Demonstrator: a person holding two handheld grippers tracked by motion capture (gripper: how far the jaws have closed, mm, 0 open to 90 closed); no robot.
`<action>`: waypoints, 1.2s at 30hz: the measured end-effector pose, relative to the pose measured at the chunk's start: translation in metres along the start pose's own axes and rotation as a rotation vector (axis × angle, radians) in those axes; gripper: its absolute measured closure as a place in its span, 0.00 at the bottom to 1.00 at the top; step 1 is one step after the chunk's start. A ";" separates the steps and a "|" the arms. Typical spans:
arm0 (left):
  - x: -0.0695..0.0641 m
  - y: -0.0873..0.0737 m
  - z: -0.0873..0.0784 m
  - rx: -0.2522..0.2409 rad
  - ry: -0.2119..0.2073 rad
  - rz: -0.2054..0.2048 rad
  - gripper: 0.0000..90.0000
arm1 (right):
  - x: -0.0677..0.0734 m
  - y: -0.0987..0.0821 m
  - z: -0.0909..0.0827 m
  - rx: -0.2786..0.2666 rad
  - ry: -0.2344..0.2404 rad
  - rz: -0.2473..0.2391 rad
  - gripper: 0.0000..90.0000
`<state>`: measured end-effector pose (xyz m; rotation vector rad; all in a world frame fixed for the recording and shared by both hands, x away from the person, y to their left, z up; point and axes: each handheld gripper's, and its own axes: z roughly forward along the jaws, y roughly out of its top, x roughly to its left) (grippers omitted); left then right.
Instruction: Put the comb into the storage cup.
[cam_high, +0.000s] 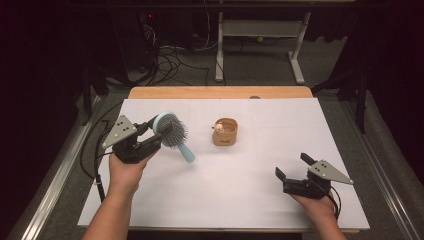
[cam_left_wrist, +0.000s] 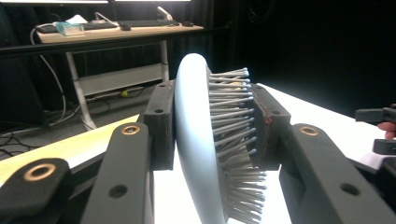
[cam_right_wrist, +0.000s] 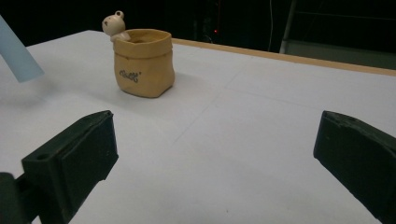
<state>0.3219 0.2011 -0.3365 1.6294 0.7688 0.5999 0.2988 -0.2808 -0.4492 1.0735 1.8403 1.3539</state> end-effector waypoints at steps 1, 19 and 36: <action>0.001 -0.001 0.000 -0.001 0.003 -0.002 0.66 | -0.002 -0.001 -0.001 0.001 -0.004 0.002 0.00; 0.002 0.002 0.003 -0.054 0.010 -0.023 0.66 | -0.009 -0.006 -0.005 -0.002 -0.025 0.008 0.00; -0.019 0.014 0.028 -0.074 -0.026 -0.009 0.66 | -0.006 -0.003 -0.001 -0.014 -0.023 0.008 0.00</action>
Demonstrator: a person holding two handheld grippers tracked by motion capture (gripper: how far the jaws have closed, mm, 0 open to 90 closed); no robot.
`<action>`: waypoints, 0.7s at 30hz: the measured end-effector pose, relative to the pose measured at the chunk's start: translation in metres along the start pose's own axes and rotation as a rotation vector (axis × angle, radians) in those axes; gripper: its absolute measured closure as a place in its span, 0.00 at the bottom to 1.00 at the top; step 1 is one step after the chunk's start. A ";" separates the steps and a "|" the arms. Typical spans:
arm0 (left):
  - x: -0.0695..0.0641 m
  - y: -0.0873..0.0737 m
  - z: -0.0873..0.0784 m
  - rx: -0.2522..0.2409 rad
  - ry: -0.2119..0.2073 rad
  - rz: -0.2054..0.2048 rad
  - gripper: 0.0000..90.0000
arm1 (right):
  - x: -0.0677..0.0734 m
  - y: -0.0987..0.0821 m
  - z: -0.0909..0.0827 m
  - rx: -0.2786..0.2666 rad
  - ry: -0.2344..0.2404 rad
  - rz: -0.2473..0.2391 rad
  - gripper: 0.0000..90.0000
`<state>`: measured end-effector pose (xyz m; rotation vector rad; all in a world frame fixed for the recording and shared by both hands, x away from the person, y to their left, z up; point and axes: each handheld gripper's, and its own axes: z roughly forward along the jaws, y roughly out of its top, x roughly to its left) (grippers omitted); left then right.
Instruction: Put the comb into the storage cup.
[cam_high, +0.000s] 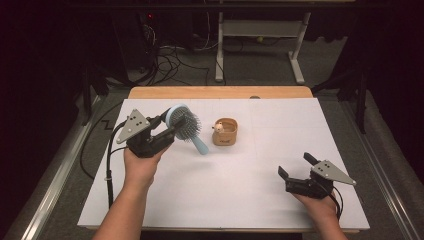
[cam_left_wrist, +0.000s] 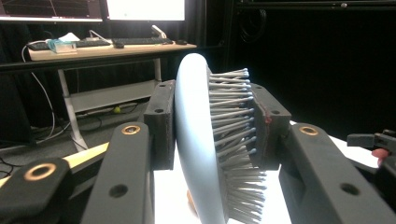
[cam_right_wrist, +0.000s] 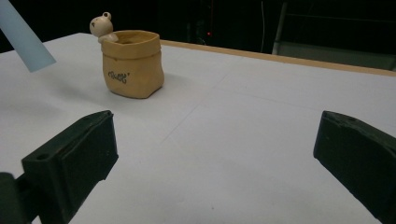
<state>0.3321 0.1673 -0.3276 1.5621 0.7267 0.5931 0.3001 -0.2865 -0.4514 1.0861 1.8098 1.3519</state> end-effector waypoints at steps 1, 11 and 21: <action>-0.001 0.001 0.001 -0.003 -0.002 0.000 0.66 | 0.000 0.000 0.000 -0.001 -0.001 -0.002 0.00; -0.010 0.007 0.013 -0.007 -0.023 -0.001 0.66 | 0.001 0.001 0.000 -0.007 0.003 -0.002 0.00; -0.014 0.013 0.019 -0.013 -0.030 -0.001 0.66 | 0.002 0.001 0.000 -0.008 0.005 -0.007 0.00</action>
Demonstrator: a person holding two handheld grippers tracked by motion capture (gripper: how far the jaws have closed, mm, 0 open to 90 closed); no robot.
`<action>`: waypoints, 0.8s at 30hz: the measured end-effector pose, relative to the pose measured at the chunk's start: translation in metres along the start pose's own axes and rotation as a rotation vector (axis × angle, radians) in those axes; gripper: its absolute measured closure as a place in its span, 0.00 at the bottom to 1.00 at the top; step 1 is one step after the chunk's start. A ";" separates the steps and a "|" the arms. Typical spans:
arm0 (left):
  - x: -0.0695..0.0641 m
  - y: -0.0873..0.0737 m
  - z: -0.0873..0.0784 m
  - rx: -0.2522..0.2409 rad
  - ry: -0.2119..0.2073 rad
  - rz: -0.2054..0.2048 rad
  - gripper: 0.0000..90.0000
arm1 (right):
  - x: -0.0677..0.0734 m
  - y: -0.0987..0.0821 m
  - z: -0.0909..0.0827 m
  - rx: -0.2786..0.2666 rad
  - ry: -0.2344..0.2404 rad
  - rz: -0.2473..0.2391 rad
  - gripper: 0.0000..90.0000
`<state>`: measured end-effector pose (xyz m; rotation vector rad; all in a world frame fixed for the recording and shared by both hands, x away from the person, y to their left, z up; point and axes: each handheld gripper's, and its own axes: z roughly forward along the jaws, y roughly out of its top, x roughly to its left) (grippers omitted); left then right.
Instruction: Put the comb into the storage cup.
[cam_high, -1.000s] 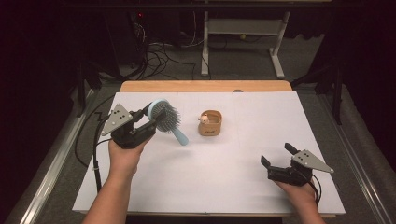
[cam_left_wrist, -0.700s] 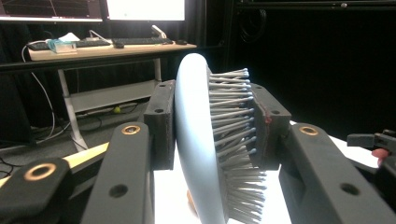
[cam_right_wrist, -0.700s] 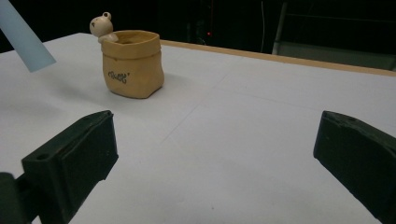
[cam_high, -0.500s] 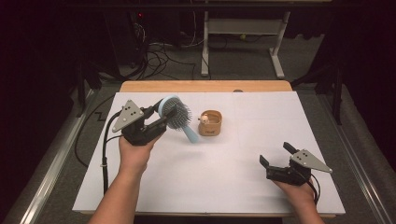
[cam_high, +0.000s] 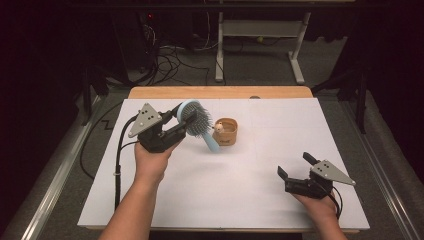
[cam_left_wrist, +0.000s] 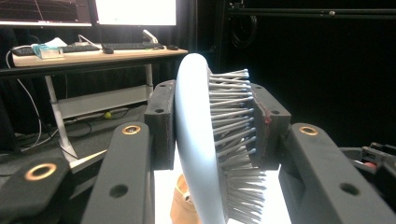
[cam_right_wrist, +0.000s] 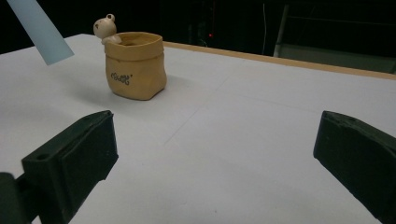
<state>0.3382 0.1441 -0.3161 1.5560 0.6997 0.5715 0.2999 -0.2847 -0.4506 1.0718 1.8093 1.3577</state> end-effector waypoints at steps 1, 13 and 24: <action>0.000 0.001 0.000 -0.002 -0.001 0.002 0.66 | 0.000 0.000 0.000 0.000 0.000 0.000 0.00; -0.006 0.007 0.004 -0.009 -0.013 0.006 0.66 | 0.001 0.001 -0.001 -0.004 0.002 -0.003 0.00; -0.008 0.010 0.008 -0.014 -0.021 0.002 0.66 | 0.002 0.000 -0.001 -0.001 0.003 -0.001 0.00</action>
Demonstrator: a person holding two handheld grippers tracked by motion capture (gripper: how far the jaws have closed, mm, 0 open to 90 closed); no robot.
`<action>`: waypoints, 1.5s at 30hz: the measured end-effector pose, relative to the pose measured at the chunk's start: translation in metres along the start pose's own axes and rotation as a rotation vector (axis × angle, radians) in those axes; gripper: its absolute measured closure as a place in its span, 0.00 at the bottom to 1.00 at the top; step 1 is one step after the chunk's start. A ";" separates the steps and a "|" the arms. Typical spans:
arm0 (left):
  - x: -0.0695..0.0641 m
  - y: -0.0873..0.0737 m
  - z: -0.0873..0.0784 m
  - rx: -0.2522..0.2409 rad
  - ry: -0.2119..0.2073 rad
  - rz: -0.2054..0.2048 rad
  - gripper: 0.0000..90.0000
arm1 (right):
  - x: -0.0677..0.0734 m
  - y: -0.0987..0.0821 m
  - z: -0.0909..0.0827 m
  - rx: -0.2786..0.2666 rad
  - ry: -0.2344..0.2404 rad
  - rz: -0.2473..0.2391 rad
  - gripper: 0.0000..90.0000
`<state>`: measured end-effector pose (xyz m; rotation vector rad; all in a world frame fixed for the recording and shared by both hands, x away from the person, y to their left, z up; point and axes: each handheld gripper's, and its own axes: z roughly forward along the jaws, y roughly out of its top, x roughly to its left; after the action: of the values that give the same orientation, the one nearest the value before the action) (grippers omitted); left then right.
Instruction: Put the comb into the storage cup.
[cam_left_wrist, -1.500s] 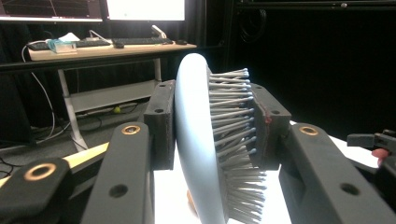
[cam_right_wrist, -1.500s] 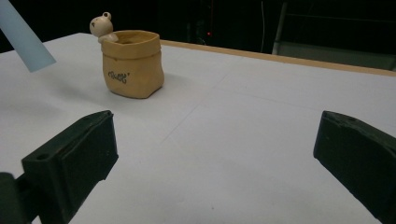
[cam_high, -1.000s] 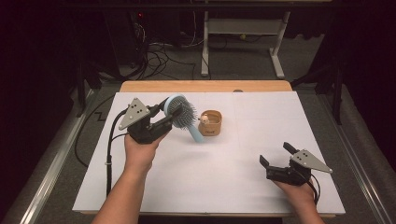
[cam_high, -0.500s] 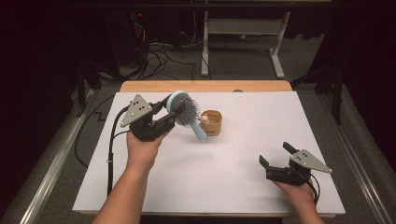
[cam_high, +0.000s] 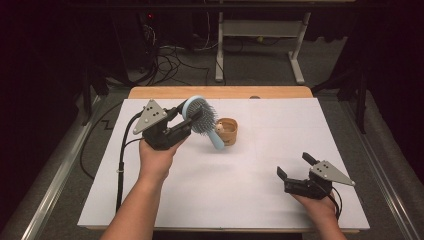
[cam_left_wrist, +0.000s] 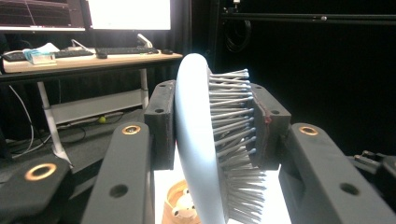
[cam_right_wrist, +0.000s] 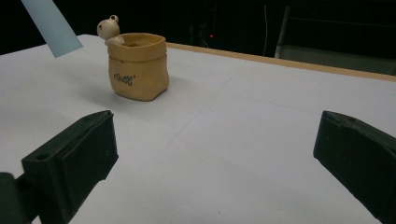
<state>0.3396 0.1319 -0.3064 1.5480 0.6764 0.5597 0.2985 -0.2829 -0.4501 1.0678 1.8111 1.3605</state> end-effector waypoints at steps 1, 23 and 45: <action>0.000 0.001 0.000 -0.001 0.001 0.003 0.66 | 0.000 0.000 0.000 0.000 0.000 0.000 0.00; -0.005 0.019 0.018 -0.034 -0.013 -0.005 0.66 | 0.000 0.000 0.000 -0.005 -0.001 0.000 0.00; 0.003 0.034 0.040 -0.049 0.021 -0.007 0.66 | -0.003 0.002 -0.003 -0.021 -0.003 0.006 0.00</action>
<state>0.3727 0.1042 -0.2766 1.4950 0.6789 0.5838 0.2973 -0.2864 -0.4475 1.0640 1.7887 1.3780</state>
